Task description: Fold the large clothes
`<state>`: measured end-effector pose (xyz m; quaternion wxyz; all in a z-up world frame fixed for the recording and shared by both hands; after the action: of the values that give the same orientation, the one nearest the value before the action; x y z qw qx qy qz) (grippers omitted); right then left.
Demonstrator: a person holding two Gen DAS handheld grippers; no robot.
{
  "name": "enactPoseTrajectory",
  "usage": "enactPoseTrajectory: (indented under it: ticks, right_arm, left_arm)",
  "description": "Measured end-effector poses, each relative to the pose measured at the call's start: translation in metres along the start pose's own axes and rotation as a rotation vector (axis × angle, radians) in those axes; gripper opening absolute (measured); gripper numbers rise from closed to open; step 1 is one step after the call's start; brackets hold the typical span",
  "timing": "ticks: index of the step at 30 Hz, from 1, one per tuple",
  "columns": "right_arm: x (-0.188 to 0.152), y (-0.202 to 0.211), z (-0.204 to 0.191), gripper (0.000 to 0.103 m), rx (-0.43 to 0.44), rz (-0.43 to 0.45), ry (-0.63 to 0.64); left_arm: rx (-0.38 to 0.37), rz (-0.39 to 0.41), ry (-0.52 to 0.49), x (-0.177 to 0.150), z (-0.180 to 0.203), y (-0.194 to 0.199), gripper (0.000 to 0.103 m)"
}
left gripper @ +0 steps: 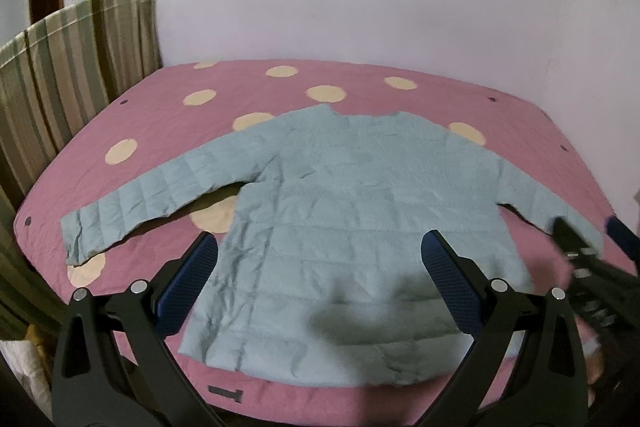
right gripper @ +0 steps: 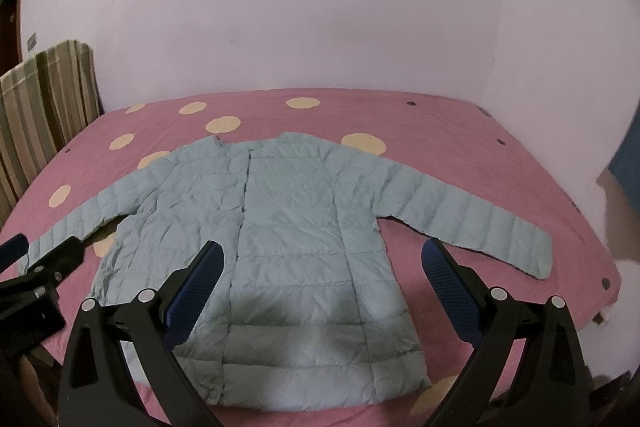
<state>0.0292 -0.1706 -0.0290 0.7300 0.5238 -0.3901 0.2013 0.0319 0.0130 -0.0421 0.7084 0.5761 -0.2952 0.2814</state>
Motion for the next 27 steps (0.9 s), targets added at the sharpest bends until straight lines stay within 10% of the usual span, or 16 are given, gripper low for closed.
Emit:
enactPoseTrajectory:
  ticks: [9, 20, 27]
  right_arm:
    - [-0.021, -0.086, 0.077, 0.098, -0.034, -0.113, -0.29]
    - [-0.063, -0.18, 0.195, 0.098, -0.175, -0.278, -0.619]
    - [-0.092, -0.201, 0.239, 0.094, -0.215, -0.323, -0.777]
  left_arm:
    - [0.177, -0.053, 0.227, -0.012, -0.121, -0.066, 0.101]
    - [0.679, -0.178, 0.319, -0.06, -0.269, -0.118, 0.101]
    - [0.648, -0.181, 0.398, -0.071, -0.282, -0.129, 0.101]
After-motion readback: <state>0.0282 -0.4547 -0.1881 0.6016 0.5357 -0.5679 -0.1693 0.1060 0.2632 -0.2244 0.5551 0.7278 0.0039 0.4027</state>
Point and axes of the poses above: each gripper's, at about its wrist camera, not at the fingertips, and y roughly against the way its jaws point, z to its right, x to its top, the point moved 3 cm from there along -y, roughly the way its jaws point, and after that the axes turned 12 degrees about -x, right-handed, at the moved point
